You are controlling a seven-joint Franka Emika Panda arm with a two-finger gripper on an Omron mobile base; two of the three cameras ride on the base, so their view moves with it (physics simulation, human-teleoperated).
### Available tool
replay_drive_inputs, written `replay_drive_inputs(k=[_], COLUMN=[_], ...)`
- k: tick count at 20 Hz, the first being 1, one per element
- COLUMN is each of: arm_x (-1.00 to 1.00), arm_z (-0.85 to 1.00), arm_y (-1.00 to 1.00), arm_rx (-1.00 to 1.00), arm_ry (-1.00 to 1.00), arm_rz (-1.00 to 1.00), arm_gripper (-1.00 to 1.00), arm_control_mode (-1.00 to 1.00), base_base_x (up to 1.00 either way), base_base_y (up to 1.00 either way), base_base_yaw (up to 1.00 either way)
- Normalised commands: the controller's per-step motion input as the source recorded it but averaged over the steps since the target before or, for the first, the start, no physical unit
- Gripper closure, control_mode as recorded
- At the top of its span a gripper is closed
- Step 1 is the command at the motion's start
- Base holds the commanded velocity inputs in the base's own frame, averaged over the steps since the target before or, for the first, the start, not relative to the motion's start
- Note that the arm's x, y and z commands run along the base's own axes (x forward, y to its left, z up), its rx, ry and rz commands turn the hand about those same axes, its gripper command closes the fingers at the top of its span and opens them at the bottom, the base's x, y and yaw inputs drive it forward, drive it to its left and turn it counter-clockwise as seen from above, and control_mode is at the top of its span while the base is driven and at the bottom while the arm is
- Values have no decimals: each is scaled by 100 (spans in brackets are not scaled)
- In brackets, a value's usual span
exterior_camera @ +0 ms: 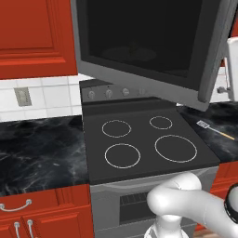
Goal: Open the microwave door.
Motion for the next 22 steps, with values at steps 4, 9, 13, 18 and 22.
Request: replay_drive_inputs(k=[4,9,13,18,22], arm_x=[-96,-66,-20,3,32], arm_z=[-5,-3,0,0,0], arm_y=[83,100,100,100,90], arm_rx=[-10,-4,-1,0,3], arm_ry=[-26,-36,-33,-28,-15], arm_rz=[28,26,18,11,12], arm_gripper=[-100,-100,-100,-100,-100], arm_control_mode=[-100,-100,-100,-100,-100], base_base_x=[0,0,0,0,0], base_base_y=[0,0,0,0,0], base_base_yaw=[0,0,0,0,0])
